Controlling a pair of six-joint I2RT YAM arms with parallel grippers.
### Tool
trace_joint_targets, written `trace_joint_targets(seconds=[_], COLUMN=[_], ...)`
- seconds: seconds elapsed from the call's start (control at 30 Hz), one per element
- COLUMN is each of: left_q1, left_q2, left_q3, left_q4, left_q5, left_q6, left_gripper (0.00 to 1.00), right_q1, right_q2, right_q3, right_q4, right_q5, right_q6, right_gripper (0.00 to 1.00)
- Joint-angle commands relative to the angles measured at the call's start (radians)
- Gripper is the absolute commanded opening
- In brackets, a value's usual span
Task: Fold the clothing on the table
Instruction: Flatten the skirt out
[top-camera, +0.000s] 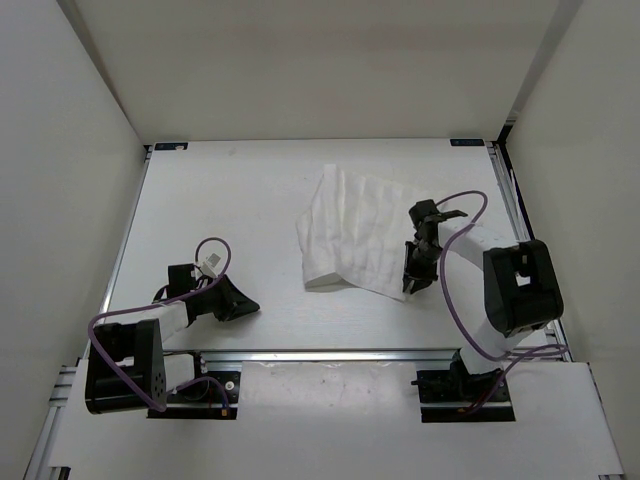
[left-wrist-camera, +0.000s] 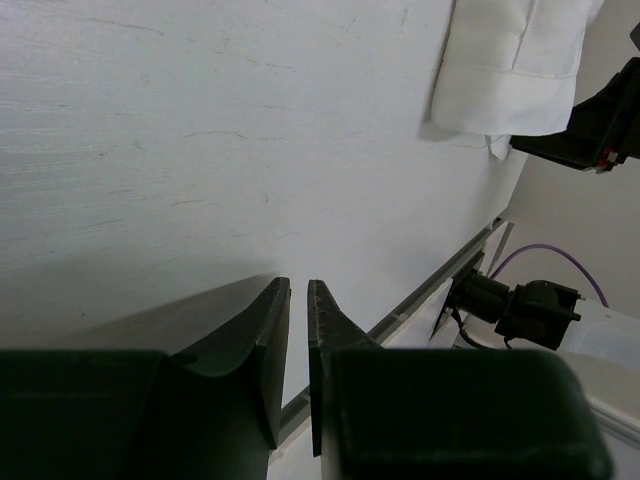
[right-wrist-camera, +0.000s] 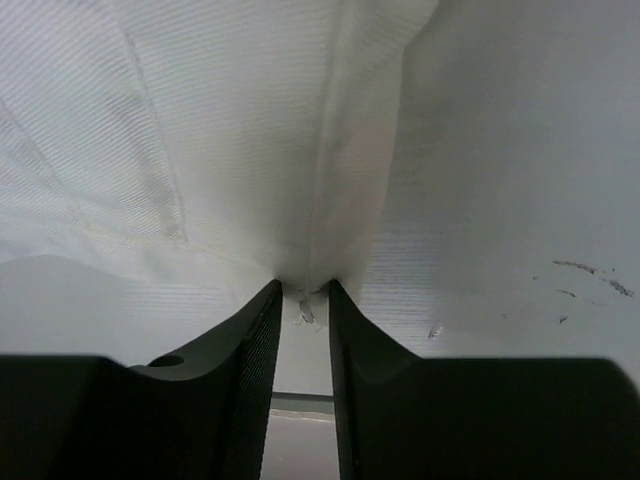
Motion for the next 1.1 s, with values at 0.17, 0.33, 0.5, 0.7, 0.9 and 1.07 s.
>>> trace_joint_targets(seconds=[0.17,0.33,0.5,0.7,0.9,1.07], left_q1=[0.01,0.015,0.021,0.027,0.029,0.029], left_q2=[-0.005,-0.019,-0.018,-0.021,-0.019,-0.016], left_q3=[-0.005,-0.004,-0.002,-0.001,-0.002,-0.001], left_q4=[0.018,0.008,0.015,0.004,0.009,0.006], left_q5=[0.029,0.029,0.02,0.022,0.02,0.02], left_q6=[0.015,0.012,0.018,0.016,0.016,0.021], left_gripper=[0.23,0.24,0.24,0.24,0.23,0.24], right_q1=[0.061,0.066,0.029,0.038,0.035,0.05], right_q2=[0.079,0.018,0.033,0.071,0.12,0.174], right_q3=[0.075,0.167,0.21,0.233,0.243,0.263], right_q4=[-0.061,-0.079,-0.084,-0.092,-0.041,-0.058], right_q5=[0.122,0.172,0.12,0.14,0.109,0.135], right_q6=[-0.003,-0.023,-0.017,-0.026,-0.017,-0.018], right_gripper=[0.0,0.01,0.43,0.43,0.39,0.36])
